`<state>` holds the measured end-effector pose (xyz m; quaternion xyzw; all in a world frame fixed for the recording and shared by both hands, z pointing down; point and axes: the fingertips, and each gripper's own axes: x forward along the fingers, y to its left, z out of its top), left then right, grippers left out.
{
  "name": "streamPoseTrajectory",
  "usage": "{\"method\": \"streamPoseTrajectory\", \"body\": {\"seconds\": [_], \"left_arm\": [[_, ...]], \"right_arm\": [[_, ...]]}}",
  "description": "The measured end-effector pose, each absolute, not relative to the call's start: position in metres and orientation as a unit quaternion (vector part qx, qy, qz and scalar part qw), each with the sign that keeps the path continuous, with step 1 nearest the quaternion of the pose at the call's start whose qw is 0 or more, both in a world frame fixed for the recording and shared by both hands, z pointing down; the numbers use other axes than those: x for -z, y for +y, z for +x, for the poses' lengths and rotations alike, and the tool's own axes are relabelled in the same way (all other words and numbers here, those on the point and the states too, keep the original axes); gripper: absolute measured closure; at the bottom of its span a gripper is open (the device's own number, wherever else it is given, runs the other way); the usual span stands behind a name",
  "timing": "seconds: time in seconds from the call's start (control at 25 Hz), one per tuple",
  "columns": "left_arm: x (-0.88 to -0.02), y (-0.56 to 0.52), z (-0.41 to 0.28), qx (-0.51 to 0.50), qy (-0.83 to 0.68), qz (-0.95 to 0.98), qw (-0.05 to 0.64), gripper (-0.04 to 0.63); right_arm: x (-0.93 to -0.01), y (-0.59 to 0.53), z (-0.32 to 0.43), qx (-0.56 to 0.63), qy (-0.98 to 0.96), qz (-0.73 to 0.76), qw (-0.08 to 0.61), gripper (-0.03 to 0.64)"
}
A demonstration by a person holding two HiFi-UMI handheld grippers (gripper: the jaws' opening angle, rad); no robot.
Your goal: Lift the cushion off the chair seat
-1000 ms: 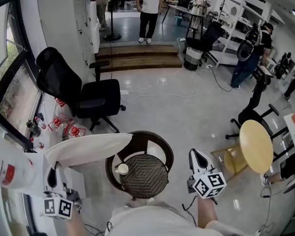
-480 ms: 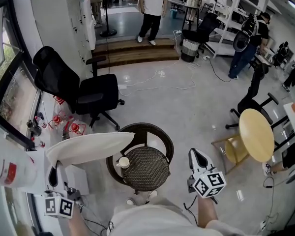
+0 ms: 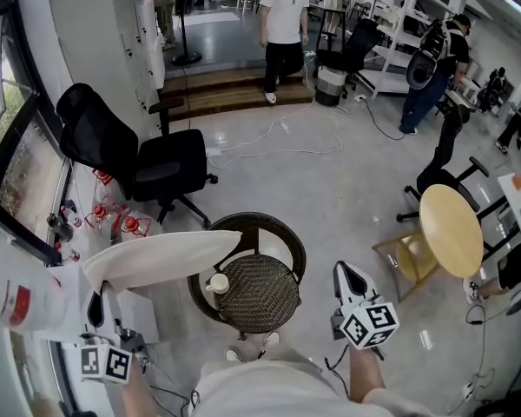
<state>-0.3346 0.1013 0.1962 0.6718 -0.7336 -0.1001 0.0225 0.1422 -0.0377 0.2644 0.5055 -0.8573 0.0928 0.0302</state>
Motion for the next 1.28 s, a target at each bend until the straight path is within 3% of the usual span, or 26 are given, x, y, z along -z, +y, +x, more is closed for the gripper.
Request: {"method": "streamPoseTrajectory", "body": {"seconds": [1.28], "left_arm": [[-0.209,0.126,-0.353,0.120,-0.704,0.700,0.034,0.558]], "right_arm": [[-0.263,0.020,0.118,-0.059,-0.840,0.538,0.048,0.617]]}}
